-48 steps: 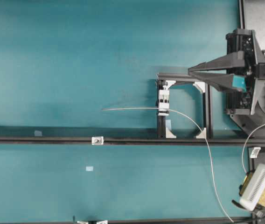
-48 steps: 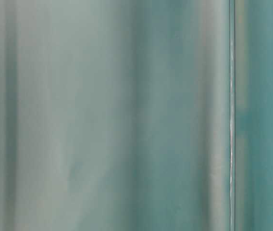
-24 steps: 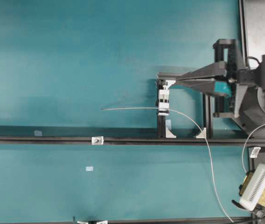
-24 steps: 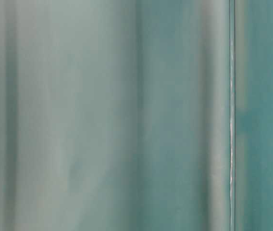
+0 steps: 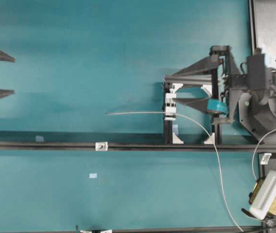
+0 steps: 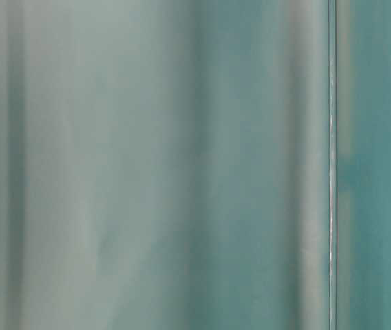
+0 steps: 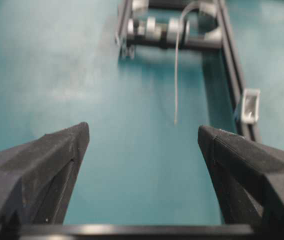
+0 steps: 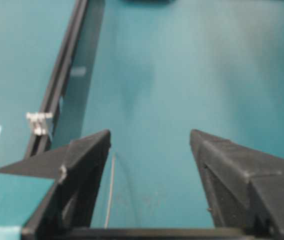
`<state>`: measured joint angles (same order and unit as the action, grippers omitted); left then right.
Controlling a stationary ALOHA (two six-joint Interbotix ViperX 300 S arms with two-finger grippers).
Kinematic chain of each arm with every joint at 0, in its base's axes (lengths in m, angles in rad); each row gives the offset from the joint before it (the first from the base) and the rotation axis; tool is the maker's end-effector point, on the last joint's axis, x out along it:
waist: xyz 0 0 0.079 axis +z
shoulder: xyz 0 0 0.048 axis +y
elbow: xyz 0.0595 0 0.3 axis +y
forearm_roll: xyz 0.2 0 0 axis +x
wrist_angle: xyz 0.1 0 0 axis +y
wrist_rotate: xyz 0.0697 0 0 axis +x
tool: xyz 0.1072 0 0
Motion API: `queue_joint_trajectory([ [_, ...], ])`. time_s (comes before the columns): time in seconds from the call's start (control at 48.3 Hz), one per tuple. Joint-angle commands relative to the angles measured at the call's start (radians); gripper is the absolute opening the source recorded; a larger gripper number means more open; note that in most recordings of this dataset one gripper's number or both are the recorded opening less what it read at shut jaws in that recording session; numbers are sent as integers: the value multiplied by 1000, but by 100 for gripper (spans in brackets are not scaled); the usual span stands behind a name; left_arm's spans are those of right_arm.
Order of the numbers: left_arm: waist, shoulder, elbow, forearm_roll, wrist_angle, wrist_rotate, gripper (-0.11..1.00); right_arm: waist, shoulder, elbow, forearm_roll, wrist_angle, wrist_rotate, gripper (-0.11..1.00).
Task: Insert the wire into the hole on the right side and pull it with the left arm.
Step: 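Move the right gripper down over the white wire near its clamp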
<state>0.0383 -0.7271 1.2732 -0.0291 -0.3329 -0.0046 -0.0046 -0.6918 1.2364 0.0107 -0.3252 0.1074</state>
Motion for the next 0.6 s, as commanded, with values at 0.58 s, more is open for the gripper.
queue_joint_trajectory([
  [0.58, 6, 347, -155, -2, -23, 12, 76, -2, 327, -141, 2, 51, 37, 75],
])
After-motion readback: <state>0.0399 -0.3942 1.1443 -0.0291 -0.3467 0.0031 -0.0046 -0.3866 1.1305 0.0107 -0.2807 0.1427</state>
